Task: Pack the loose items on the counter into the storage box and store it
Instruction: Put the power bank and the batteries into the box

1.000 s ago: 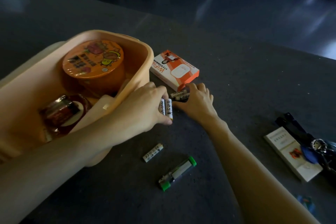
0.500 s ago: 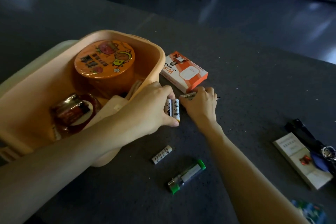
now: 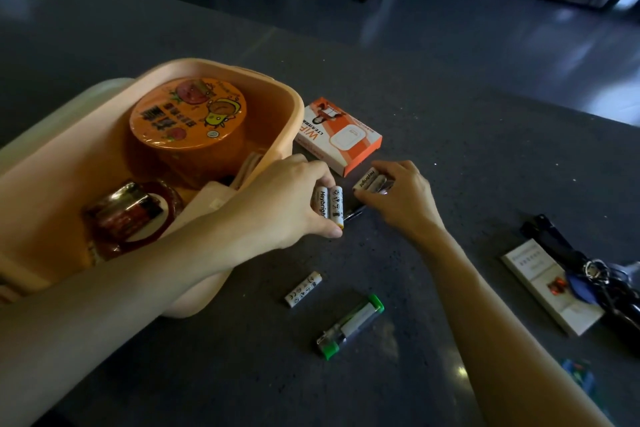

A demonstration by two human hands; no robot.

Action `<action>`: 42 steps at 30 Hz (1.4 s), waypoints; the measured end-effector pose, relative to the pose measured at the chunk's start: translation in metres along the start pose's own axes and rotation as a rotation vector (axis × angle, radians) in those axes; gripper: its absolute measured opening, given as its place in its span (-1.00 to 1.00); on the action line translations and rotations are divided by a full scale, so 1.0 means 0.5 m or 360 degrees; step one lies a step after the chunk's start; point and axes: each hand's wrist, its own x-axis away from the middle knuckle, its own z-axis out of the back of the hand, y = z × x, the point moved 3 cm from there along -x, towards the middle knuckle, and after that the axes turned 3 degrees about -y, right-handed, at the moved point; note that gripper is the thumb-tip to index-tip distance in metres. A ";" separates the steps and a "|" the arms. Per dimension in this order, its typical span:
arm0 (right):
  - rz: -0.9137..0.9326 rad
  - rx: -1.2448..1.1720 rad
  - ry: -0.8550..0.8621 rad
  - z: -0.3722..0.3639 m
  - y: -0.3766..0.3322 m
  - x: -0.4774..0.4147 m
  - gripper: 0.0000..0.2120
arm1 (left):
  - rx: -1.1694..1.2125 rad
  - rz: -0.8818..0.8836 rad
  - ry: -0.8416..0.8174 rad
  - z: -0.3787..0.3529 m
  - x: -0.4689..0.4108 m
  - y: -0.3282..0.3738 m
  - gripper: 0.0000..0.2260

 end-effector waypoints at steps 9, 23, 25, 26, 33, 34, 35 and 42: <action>0.0202 -0.0010 0.0140 0.105 -0.130 0.046 -0.45 | 0.0028 -0.0066 0.0216 0.111 0.035 -0.024 -0.51; 0.0460 0.0288 -0.0122 -0.096 -0.492 0.136 -0.43 | 0.0001 -0.0268 -0.0195 0.215 0.125 -0.331 -0.57; 0.0416 0.0328 -0.0221 -0.137 -0.503 0.144 -0.46 | 0.0044 -0.0272 -0.0380 0.209 0.136 -0.358 -0.59; 0.0392 0.0349 -0.0272 -0.153 -0.506 0.148 -0.47 | 0.0055 -0.0270 -0.0480 0.205 0.139 -0.368 -0.58; 0.0296 0.0466 -0.0581 -0.220 -0.528 0.171 -0.53 | -0.0213 -0.0381 -0.0707 0.190 0.140 -0.395 -0.61; 0.0286 0.0461 -0.0625 -0.224 -0.529 0.173 -0.56 | -0.0276 -0.0383 -0.0756 0.186 0.140 -0.394 -0.59; 0.0267 0.0446 -0.0662 -0.227 -0.530 0.176 -0.59 | -0.0318 -0.0383 -0.0818 0.182 0.141 -0.392 -0.58; 0.0195 0.0328 -0.0464 -0.207 -0.535 0.184 -0.59 | -0.0218 -0.0359 -0.0853 0.196 0.145 -0.381 -0.51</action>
